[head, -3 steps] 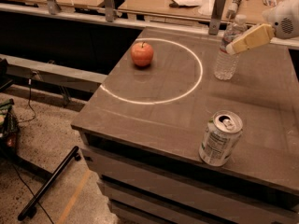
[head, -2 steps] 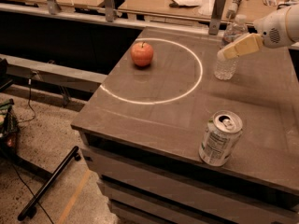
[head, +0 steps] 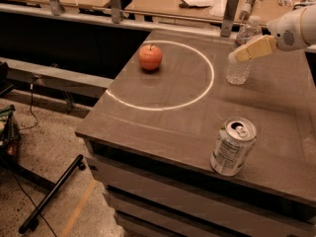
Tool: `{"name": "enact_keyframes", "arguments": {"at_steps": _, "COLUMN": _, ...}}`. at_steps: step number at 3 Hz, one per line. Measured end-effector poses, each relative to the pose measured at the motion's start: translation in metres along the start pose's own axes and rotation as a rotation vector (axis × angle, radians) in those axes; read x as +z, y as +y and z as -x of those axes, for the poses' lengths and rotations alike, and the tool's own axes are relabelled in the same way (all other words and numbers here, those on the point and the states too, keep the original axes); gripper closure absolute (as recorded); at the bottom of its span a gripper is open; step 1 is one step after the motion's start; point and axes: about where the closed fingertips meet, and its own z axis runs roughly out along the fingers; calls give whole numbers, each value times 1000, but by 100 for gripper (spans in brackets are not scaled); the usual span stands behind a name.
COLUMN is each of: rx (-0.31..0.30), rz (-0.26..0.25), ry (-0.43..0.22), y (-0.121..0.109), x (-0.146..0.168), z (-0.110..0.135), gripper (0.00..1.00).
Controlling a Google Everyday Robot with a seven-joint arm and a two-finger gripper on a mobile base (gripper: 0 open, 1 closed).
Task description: Move water bottle near apple
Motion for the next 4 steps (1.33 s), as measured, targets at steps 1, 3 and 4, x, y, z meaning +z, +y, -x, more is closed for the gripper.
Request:
{"name": "enact_keyframes", "arguments": {"at_steps": 1, "rx": 14, "rz": -11, "ry": -34, "y": -2, "x": 8, "z": 3, "gripper": 2}}
{"name": "enact_keyframes", "arguments": {"at_steps": 3, "rx": 19, "rz": -16, "ry": -61, "y": 0, "x": 15, "z": 7, "gripper": 49}}
{"name": "enact_keyframes", "arguments": {"at_steps": 4, "rx": 21, "rz": -4, "ry": -72, "y": 2, "x": 18, "z": 12, "gripper": 78}}
